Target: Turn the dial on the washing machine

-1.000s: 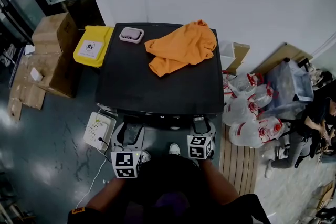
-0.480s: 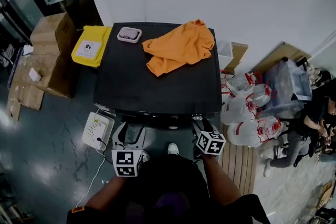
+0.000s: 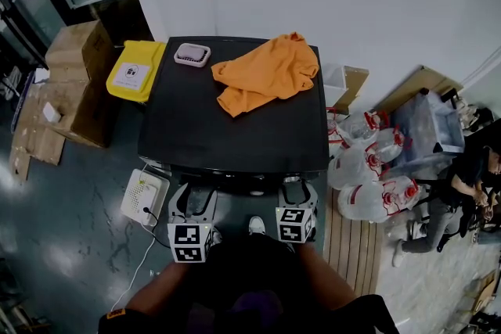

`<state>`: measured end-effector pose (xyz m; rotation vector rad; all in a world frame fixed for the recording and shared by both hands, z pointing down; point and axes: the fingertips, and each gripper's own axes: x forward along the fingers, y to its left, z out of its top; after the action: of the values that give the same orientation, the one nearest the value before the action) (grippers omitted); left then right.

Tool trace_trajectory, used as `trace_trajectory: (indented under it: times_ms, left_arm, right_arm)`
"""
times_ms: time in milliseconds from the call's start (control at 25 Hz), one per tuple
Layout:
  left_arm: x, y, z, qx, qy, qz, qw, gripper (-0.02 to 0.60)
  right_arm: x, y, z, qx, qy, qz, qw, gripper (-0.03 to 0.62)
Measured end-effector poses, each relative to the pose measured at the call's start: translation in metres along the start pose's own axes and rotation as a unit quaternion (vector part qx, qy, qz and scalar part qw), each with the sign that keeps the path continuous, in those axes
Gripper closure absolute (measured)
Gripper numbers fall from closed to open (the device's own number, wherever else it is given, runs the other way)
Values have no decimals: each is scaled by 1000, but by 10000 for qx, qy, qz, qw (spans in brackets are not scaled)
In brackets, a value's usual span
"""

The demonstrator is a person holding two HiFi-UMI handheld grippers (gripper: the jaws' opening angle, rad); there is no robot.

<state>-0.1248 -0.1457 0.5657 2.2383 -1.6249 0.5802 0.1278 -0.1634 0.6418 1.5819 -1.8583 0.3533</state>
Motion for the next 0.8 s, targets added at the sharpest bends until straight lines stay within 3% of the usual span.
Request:
trace_trajectory:
  times_ms: [160, 360, 560, 680, 800]
  left_arm:
    - [0, 0, -2, 40, 45, 12, 10000, 311]
    - [-3, -1, -2, 42, 54, -12, 10000, 311]
    - [-4, -4, -3, 43, 35, -43, 10000, 311]
    - [-5, -4, -3, 32, 29, -48, 10000, 311]
    - [-4, -7, 0, 32, -2, -75, 10000, 311]
  right_arm:
    - [6, 2, 0, -320, 62, -115, 9994, 312]
    - [9, -2, -4, -164, 199, -147, 9996, 331]
    - [11, -9, -10, 978, 51, 421, 9943, 336]
    - [11, -12, -12, 1818, -46, 924, 9790, 336]
    - [12, -13, -13, 2255, -84, 1227, 9665, 335]
